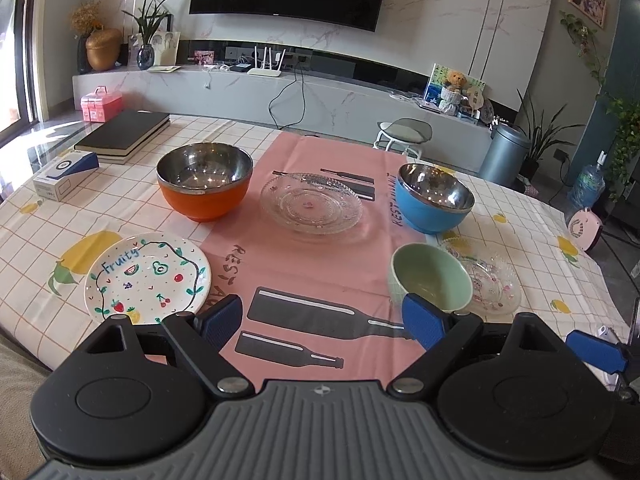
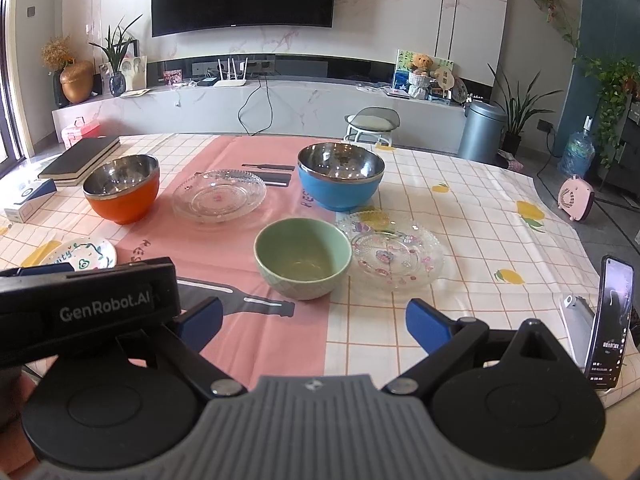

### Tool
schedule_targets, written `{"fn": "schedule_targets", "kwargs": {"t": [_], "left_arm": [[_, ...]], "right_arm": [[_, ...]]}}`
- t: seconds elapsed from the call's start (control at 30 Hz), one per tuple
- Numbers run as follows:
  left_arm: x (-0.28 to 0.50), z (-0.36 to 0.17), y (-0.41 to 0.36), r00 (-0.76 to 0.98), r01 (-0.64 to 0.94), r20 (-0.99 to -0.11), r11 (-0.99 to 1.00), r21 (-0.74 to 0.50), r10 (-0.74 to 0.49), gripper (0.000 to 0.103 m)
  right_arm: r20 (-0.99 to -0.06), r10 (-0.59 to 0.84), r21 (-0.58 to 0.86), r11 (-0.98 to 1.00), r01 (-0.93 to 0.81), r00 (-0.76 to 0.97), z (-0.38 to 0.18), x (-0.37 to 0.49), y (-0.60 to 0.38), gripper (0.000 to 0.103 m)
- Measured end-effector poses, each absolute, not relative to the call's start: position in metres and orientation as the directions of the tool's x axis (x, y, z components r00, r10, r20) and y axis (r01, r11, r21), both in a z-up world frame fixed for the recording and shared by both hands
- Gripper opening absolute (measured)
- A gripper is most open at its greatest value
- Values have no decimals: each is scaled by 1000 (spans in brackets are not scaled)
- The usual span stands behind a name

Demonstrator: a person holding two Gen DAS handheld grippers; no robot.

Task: Organize plates and bowls
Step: 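Reach both grippers to the orange bowl rim and close on it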

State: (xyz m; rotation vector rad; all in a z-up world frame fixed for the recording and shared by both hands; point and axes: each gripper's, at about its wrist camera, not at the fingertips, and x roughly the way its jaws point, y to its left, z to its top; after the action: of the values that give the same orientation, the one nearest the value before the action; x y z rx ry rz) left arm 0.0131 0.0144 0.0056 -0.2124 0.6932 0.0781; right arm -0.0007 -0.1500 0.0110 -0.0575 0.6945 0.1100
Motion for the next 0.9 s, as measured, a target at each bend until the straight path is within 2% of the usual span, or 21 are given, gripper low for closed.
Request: {"fn": "schedule_targets", "kwargs": {"t": [0.27, 0.37, 0.47, 0.67, 0.7, 0.8, 0.9], "left_arm": [[31, 48, 54, 790, -200, -608, 970, -138, 76, 103], [42, 62, 74, 797, -249, -588, 963, -107, 140, 103], [57, 72, 97, 792, -284, -584, 954, -98, 176, 103], [91, 76, 150, 775, -355, -588, 929, -102, 231, 103], [97, 75, 158, 770, -366, -591, 925, -101, 240, 103], [115, 65, 185, 748, -404, -612, 907, -114, 256, 103], [134, 50, 208, 732, -420, -646, 890, -177, 218, 103]], "right_arm": [[-629, 133, 18, 987, -157, 766, 33, 19, -132, 96], [-631, 199, 89, 979, -185, 750, 42, 38, -123, 96], [-622, 230, 121, 973, -199, 748, 50, 59, -109, 89], [-610, 303, 187, 953, -238, 732, 60, 110, -69, 89], [-611, 313, 200, 950, -241, 727, 60, 118, -63, 88], [-625, 354, 248, 935, -254, 696, 53, 146, -40, 75], [-644, 380, 278, 925, -259, 664, 43, 171, -18, 73]]}}
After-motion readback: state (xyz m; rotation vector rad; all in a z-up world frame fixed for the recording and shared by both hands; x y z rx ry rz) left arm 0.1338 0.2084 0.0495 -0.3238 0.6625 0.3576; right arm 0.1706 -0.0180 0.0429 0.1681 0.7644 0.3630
